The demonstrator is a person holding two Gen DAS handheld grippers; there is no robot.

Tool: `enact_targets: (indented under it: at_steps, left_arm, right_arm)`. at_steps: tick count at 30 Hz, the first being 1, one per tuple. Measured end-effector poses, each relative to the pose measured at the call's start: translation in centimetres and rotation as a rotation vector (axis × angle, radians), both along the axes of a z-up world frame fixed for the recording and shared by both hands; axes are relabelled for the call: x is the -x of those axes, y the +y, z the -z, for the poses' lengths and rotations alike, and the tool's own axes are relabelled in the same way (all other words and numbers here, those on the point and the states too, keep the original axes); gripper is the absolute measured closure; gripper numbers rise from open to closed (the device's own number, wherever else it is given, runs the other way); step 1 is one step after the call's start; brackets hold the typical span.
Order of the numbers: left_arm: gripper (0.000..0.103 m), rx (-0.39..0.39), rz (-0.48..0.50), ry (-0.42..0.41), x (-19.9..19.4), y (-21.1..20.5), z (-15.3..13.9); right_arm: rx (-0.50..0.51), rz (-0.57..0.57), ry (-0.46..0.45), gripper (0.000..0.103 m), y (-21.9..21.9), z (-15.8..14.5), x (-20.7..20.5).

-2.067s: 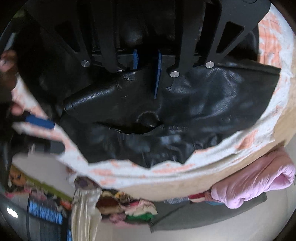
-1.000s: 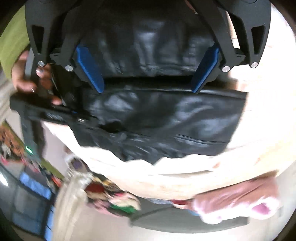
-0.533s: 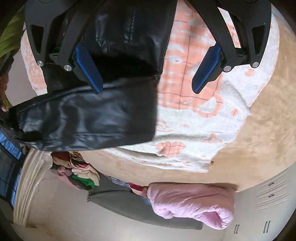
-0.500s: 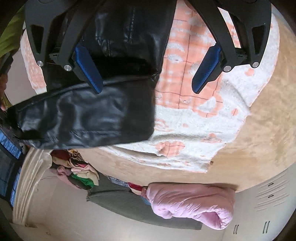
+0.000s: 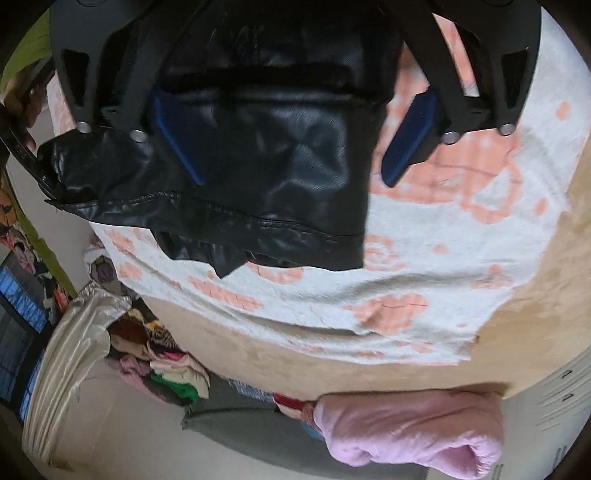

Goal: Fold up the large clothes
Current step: 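Press the folded jacket flat with the left gripper while the right gripper releases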

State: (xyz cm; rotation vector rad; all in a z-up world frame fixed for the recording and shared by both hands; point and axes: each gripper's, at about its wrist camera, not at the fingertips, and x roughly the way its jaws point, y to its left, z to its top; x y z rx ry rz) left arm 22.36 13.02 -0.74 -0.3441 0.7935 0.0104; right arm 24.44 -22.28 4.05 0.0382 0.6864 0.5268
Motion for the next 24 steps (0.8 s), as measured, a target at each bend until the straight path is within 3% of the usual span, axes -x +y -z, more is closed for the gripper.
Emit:
enact_targets:
  at_steps: [1,2,4,6,13,17,22,24]
  left_arm:
    - [0.046,0.001,0.0,0.009,-0.4,-0.2,0.2]
    - [0.053,0.013,0.011,0.025,-1.2,-0.3,0.5]
    - [0.078,0.03,0.021,0.041,-2.0,-0.6,0.9]
    - [0.089,0.026,0.031,0.053,-2.6,-0.9,1.3]
    - [0.089,0.034,0.047,0.129,-3.5,-2.0,3.7]
    - [0.089,0.024,0.058,0.157,-3.6,-2.5,5.0]
    - [0.089,0.039,0.068,0.178,-3.8,-2.4,6.1]
    - [0.089,0.025,0.077,0.182,-3.8,-2.5,6.2]
  right_arm:
    - [0.001,0.0,-0.001,0.1,0.2,0.1,0.2]
    - [0.007,-0.003,-0.004,0.099,0.2,0.1,0.3]
    - [0.012,-0.002,-0.007,0.099,0.2,0.1,0.3]
    - [0.013,-0.001,-0.008,0.099,0.2,0.1,0.2]
    - [0.014,0.007,-0.033,0.099,-0.3,-0.2,0.4]
    - [0.043,0.034,-0.016,0.093,-0.3,0.3,0.1]
    - [0.077,0.087,0.054,0.075,-0.8,1.3,-0.8]
    - [0.069,0.121,0.043,0.059,-1.4,1.1,-0.7]
